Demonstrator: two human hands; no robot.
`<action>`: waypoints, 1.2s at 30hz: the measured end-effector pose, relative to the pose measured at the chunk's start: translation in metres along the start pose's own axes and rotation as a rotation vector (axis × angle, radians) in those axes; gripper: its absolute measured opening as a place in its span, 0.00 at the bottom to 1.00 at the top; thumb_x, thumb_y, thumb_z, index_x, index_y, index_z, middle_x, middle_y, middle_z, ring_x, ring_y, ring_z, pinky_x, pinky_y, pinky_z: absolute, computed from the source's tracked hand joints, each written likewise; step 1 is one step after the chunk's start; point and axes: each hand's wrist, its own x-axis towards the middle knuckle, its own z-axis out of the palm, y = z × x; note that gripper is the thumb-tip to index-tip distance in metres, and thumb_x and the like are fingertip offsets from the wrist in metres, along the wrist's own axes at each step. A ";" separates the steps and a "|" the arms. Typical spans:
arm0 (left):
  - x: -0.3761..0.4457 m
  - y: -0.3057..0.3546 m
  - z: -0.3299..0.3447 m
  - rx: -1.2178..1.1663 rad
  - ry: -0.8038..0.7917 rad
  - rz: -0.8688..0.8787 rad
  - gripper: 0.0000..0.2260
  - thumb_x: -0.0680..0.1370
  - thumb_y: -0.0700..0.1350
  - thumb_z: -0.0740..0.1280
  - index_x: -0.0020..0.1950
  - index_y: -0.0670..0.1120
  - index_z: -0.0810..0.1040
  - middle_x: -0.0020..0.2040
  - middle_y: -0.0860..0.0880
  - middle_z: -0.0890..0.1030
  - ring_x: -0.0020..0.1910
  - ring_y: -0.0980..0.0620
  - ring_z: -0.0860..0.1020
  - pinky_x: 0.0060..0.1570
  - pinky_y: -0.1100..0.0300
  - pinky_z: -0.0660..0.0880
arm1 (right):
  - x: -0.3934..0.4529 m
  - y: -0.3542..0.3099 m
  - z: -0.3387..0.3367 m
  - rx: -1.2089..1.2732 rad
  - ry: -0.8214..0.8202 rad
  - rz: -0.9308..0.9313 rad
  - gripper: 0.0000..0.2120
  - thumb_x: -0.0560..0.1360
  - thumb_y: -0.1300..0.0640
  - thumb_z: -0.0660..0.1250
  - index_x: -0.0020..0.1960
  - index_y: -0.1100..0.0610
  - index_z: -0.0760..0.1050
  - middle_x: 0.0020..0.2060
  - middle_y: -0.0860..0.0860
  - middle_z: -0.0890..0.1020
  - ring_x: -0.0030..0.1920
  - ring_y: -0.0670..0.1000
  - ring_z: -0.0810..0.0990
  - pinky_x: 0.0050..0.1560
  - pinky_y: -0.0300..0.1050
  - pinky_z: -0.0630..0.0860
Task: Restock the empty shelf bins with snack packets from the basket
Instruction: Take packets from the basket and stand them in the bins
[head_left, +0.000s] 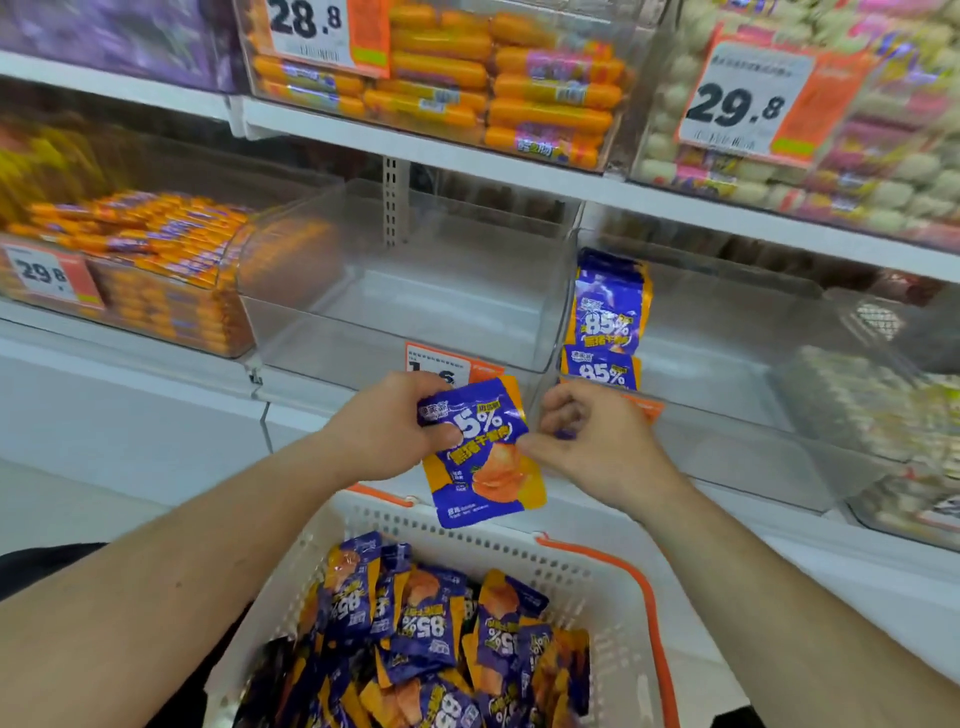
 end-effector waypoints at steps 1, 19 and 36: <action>0.002 0.008 0.001 0.024 -0.027 0.040 0.08 0.75 0.43 0.72 0.43 0.52 0.74 0.34 0.56 0.76 0.28 0.62 0.74 0.29 0.68 0.68 | -0.001 -0.003 -0.004 0.035 -0.056 0.004 0.16 0.63 0.54 0.80 0.46 0.53 0.78 0.39 0.50 0.83 0.42 0.50 0.82 0.48 0.48 0.79; 0.060 0.046 0.068 0.819 0.221 0.179 0.29 0.71 0.70 0.56 0.59 0.49 0.72 0.56 0.50 0.77 0.57 0.46 0.74 0.57 0.49 0.64 | 0.074 0.019 -0.122 0.303 0.255 0.359 0.10 0.74 0.64 0.72 0.38 0.56 0.73 0.25 0.53 0.72 0.21 0.47 0.57 0.25 0.37 0.53; 0.062 0.040 0.076 0.853 0.302 0.202 0.25 0.71 0.65 0.59 0.56 0.47 0.70 0.54 0.48 0.73 0.53 0.45 0.72 0.56 0.48 0.64 | 0.109 0.057 -0.083 0.128 -0.255 0.799 0.06 0.75 0.56 0.73 0.46 0.55 0.76 0.34 0.51 0.83 0.30 0.47 0.78 0.33 0.40 0.72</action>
